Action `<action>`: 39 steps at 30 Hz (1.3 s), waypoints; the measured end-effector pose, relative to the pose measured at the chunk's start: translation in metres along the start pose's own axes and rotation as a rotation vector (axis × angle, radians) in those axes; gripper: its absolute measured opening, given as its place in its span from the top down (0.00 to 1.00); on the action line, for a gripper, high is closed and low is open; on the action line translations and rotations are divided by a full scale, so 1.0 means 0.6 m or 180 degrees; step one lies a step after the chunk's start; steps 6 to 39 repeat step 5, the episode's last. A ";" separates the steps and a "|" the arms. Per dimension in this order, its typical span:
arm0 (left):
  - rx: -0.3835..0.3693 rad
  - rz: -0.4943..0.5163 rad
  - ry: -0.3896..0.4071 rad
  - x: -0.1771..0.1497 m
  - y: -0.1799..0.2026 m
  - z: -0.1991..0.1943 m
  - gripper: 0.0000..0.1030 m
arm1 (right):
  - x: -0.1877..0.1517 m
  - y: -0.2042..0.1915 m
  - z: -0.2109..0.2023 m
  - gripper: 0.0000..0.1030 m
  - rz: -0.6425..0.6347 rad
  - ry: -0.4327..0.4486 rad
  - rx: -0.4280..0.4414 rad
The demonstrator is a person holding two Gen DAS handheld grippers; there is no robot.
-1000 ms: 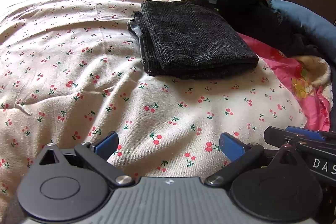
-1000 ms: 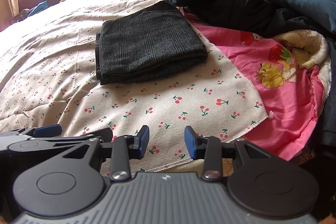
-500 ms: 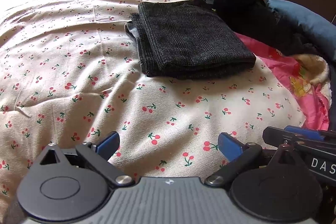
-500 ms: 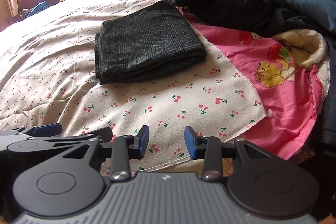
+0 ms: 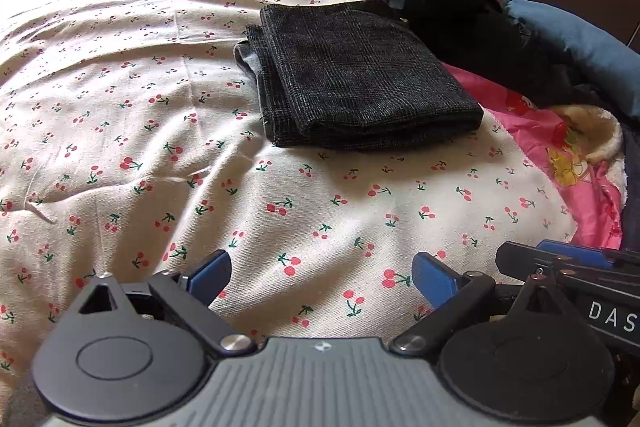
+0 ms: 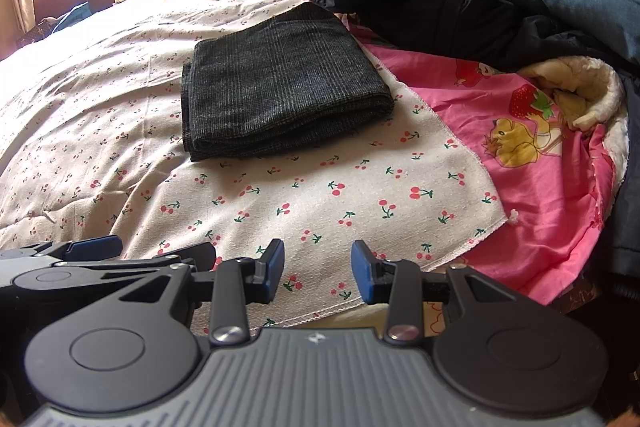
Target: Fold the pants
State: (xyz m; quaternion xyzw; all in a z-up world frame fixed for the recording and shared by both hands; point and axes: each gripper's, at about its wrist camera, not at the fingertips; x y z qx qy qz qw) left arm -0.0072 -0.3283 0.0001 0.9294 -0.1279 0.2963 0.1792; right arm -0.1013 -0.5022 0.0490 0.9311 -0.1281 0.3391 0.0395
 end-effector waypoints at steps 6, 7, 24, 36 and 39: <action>-0.0004 -0.0012 -0.0006 0.000 0.000 0.000 0.00 | 0.000 0.000 0.000 0.63 -0.0002 -0.0001 -0.0001; -0.0004 -0.0012 -0.0006 0.000 0.000 0.000 0.00 | 0.000 0.000 0.000 0.63 -0.0002 -0.0001 -0.0001; -0.0004 -0.0012 -0.0006 0.000 0.000 0.000 0.00 | 0.000 0.000 0.000 0.63 -0.0002 -0.0001 -0.0001; -0.0004 -0.0012 -0.0006 0.000 0.000 0.000 0.00 | 0.000 0.000 0.000 0.63 -0.0002 -0.0001 -0.0001; -0.0004 -0.0012 -0.0006 0.000 0.000 0.000 0.00 | 0.000 0.000 0.000 0.63 -0.0002 -0.0001 -0.0001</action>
Point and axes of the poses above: each gripper's, at about its wrist camera, not at the fingertips, and z roughly the way its jaws point, y to its right, x to its top, and after that the axes turned 2 degrees about -z, right-handed
